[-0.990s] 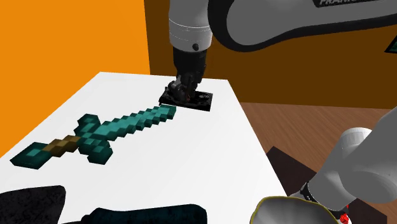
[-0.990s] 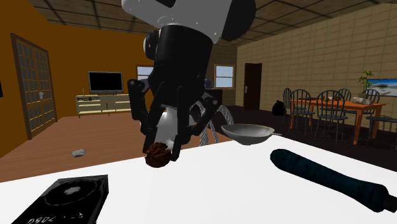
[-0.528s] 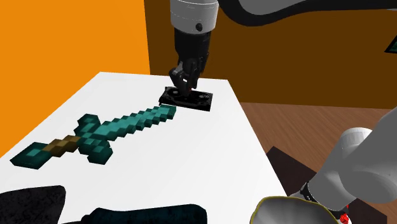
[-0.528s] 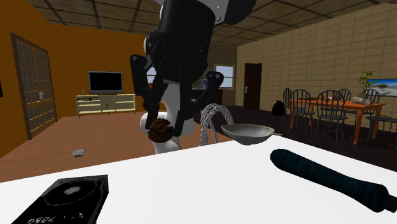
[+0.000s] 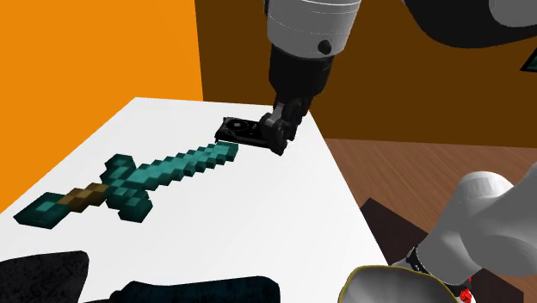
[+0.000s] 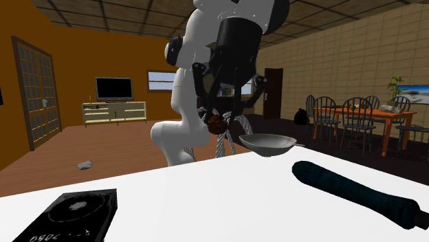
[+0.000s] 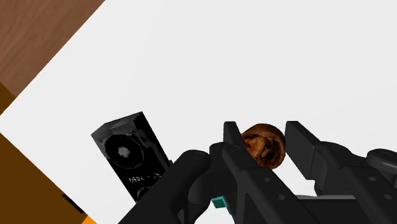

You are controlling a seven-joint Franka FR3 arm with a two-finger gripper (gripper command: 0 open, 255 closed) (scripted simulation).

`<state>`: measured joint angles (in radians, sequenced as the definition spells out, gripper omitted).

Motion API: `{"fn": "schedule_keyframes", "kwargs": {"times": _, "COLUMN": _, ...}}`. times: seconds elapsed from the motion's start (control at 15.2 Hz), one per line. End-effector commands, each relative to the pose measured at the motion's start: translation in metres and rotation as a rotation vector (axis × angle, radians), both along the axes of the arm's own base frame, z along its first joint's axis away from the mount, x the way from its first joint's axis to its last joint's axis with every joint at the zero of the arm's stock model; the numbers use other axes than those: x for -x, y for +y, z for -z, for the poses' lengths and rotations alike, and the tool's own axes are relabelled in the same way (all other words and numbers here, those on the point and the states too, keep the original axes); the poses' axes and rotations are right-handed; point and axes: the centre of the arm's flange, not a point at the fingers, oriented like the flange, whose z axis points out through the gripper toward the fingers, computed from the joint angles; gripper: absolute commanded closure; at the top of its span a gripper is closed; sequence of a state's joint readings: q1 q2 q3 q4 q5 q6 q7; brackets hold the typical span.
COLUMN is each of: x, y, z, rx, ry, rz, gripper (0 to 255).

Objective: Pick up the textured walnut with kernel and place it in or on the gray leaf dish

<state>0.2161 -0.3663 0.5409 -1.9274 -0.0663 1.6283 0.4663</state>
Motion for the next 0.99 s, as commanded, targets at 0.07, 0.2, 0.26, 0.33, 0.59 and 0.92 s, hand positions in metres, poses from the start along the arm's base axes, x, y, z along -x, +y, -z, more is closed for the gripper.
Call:
{"fn": "schedule_keyframes", "kwargs": {"times": 0.07, "x": 0.037, "y": 0.008, "z": 0.001, "rx": 0.000, "ry": 0.001, "rz": 0.001, "gripper": 255}}
{"fn": "schedule_keyframes", "kwargs": {"times": 0.2, "x": 0.063, "y": 0.013, "z": 0.000, "rx": 0.000, "ry": 0.001, "rz": 0.001, "gripper": 255}}
{"fn": "schedule_keyframes", "kwargs": {"times": 0.26, "x": 0.076, "y": 0.016, "z": 0.000, "rx": 0.000, "ry": 0.001, "rz": 0.001, "gripper": 255}}
{"fn": "schedule_keyframes", "kwargs": {"times": 0.33, "x": 0.089, "y": 0.019, "z": -0.001, "rx": 0.000, "ry": 0.001, "rz": 0.001, "gripper": 255}}
{"fn": "schedule_keyframes", "kwargs": {"times": 0.59, "x": 0.140, "y": 0.030, "z": -0.002, "rx": 0.000, "ry": 0.001, "rz": 0.001, "gripper": 255}}
{"fn": "schedule_keyframes", "kwargs": {"times": 0.92, "x": 0.205, "y": 0.044, "z": -0.004, "rx": 0.000, "ry": 0.001, "rz": 0.001, "gripper": 255}}
